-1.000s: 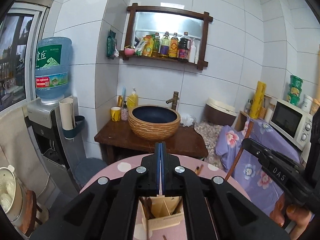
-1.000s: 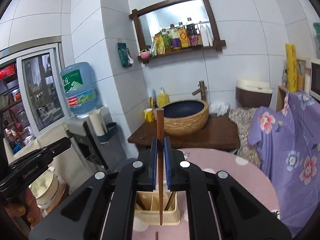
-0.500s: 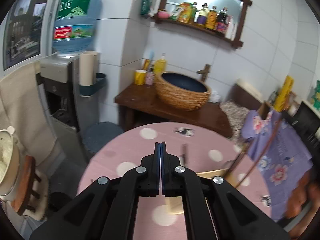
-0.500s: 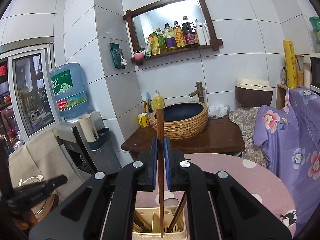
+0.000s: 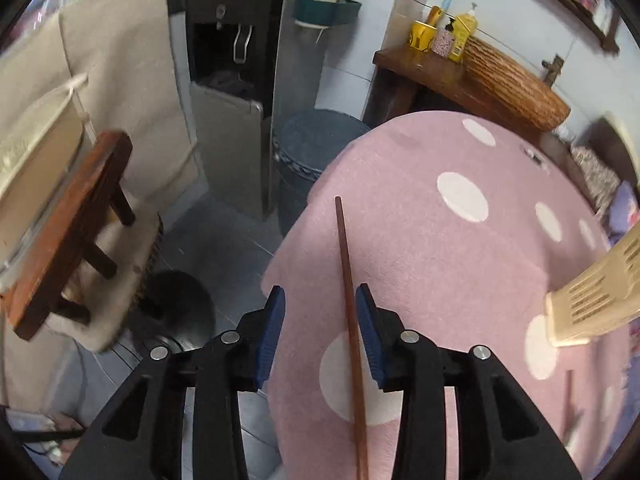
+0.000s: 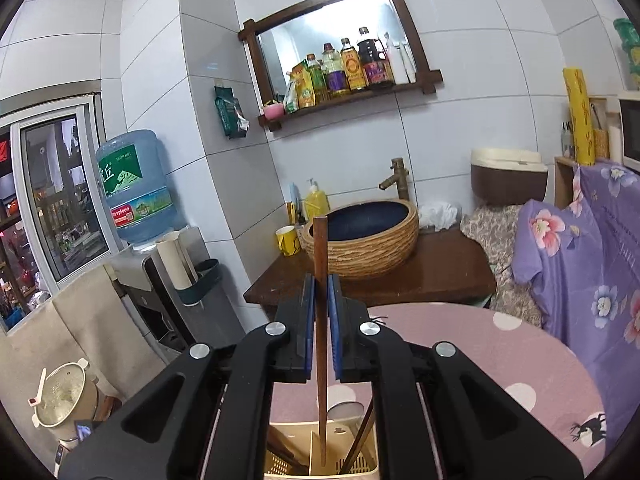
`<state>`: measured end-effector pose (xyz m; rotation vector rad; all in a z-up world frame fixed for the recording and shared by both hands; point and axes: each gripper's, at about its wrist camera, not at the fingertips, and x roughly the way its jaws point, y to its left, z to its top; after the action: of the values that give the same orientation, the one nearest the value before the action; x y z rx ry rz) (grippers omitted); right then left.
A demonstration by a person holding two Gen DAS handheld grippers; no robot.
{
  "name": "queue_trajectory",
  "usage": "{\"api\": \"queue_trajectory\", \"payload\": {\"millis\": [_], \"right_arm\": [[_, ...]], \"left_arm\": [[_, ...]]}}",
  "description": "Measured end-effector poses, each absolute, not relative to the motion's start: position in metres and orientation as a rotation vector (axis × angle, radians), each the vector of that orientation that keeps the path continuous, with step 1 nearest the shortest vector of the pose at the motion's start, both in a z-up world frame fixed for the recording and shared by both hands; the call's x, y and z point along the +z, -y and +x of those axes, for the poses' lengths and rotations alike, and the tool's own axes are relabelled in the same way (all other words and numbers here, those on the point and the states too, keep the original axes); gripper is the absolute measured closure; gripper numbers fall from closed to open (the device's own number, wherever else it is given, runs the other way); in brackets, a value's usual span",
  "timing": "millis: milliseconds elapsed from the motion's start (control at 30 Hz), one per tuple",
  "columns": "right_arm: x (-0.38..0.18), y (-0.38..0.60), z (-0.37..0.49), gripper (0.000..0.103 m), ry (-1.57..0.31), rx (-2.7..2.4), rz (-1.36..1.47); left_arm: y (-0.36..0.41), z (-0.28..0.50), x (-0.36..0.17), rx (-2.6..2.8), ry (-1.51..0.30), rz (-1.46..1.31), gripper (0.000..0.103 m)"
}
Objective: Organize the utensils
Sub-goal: 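Swing the left tool away holding its chopstick while the right tool inserts its chopstick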
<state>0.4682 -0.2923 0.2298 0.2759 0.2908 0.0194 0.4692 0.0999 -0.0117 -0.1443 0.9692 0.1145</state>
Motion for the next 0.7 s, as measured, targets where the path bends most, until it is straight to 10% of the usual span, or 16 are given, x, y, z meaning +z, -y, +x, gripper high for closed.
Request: {"api": "queue_trajectory", "payload": {"millis": [433, 700], "right_arm": [[0.198, 0.285, 0.475, 0.096, -0.349, 0.011, 0.227], [0.187, 0.282, 0.478, 0.095, -0.375, 0.025, 0.214]], "left_arm": [[-0.078, 0.499, -0.034, 0.140, -0.978, -0.088, 0.065], [-0.064, 0.520, -0.040, 0.181, -0.951, -0.003, 0.096]]}}
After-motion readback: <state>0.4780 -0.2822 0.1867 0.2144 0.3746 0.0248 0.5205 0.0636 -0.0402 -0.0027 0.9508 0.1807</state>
